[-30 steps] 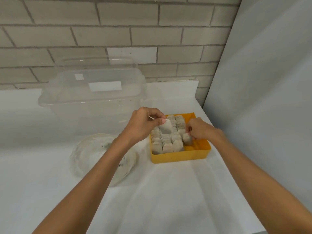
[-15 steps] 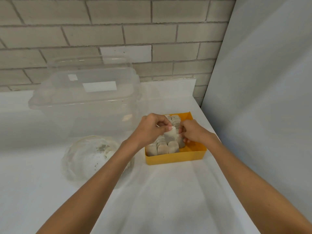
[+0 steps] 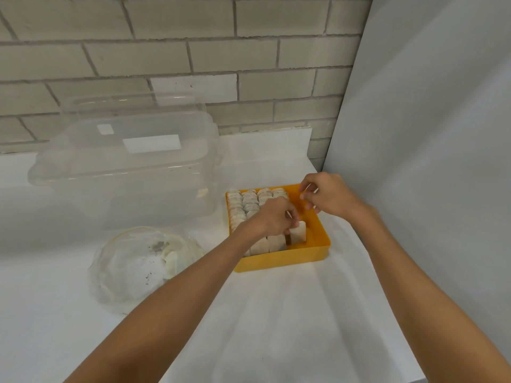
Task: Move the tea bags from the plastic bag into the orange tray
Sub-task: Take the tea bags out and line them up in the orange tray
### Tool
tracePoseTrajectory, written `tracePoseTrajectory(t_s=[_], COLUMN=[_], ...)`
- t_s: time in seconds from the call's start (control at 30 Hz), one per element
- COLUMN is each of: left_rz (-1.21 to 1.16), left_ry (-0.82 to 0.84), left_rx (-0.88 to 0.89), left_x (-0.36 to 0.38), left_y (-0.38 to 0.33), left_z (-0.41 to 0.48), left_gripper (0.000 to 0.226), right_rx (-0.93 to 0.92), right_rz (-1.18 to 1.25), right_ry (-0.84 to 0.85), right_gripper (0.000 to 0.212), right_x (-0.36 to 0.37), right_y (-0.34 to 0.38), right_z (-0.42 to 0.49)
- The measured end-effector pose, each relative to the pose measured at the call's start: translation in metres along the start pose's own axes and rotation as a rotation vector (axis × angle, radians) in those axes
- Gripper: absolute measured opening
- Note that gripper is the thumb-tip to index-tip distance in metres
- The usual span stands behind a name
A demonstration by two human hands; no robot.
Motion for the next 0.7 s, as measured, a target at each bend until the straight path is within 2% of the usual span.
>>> tracePoseTrajectory(t_s=[0.1, 0.17, 0.4, 0.53, 0.7], left_rz=[0.007, 0.099, 0.326, 0.360, 0.275], left_ry=[0.049, 0.065, 0.009, -0.017, -0.072], left_rx=[-0.051, -0.047, -0.065, -0.083, -0.084], left_x=[0.009, 0.010, 0.006, 0.003, -0.013], left_y=[0.011, 0.014, 0.017, 0.019, 0.014], left_z=[0.003, 0.006, 0.009, 0.006, -0.009], left_gripper=[0.005, 0.003, 0.010, 0.010, 0.015], right_rx=[0.007, 0.009, 0.014, 0.008, -0.004], right_rz=[-0.007, -0.005, 0.010, 0.014, 0.051], right_ry=[0.002, -0.001, -0.010, -0.010, -0.002], right_gripper=[0.009, 0.008, 0.008, 0.008, 0.010], right_x=[-0.001, 0.000, -0.001, 0.000, 0.003], right_y=[-0.005, -0.009, -0.017, -0.017, -0.004], right_z=[-0.004, -0.006, -0.013, -0.017, -0.025])
Point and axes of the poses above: each hand's wrist, its own z-axis towards the middle knuckle, its own x-axis out of the palm, y = z × x, the point moved 7 cm from there along z, towards the middle knuckle, and after that the axes turned 15 degrees about x, right-handed, at the moved point
